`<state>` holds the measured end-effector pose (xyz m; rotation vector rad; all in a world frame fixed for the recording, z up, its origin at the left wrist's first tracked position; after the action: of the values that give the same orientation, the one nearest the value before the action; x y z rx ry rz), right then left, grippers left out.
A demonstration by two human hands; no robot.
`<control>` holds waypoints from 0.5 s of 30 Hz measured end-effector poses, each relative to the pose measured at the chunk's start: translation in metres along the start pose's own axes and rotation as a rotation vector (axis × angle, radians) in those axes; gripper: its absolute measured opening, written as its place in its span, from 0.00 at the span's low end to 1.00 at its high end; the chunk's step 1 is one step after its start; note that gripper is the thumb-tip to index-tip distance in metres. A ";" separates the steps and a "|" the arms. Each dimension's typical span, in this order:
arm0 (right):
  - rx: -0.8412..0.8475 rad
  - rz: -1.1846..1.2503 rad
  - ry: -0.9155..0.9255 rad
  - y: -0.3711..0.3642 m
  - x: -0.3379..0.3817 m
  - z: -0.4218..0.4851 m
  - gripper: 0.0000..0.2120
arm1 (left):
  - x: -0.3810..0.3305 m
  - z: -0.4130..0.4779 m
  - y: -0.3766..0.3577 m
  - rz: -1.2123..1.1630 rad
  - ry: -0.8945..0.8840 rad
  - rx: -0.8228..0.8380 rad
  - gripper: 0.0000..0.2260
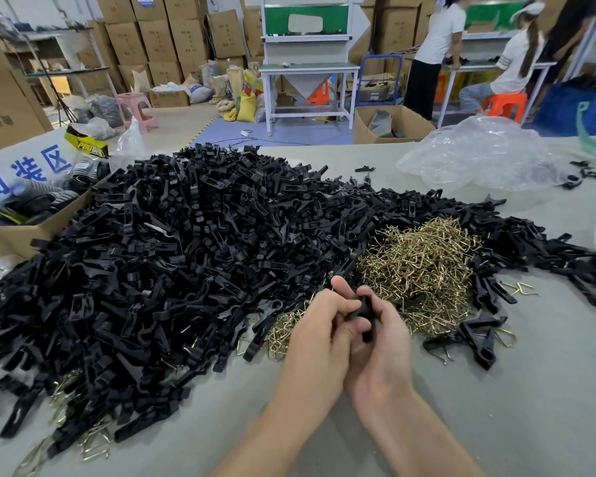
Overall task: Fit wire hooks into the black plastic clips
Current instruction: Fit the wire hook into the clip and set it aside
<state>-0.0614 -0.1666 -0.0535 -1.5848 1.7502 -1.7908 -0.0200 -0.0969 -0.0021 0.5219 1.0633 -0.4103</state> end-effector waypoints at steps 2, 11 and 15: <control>0.085 -0.063 0.009 -0.007 0.005 0.003 0.09 | 0.005 0.002 0.008 -0.158 0.064 -0.030 0.14; 0.254 -0.352 0.163 -0.021 0.021 -0.007 0.16 | -0.001 -0.001 0.017 -0.381 0.108 -0.029 0.08; 0.201 -0.434 0.233 -0.012 0.035 -0.016 0.13 | -0.010 -0.012 0.002 -0.187 0.075 0.056 0.12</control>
<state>-0.0820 -0.1795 -0.0210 -1.8337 1.3171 -2.3488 -0.0320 -0.0870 0.0027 0.4919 1.1803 -0.5900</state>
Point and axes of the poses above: each hand's wrist, its own z-axis towards the middle knuckle, its own y-axis out of the back of the hand, x = y × z, the point moved 9 cm from there along z, towards the middle knuckle, and after that the axes turned 8 degrees about -z, right-handed, at the moved point
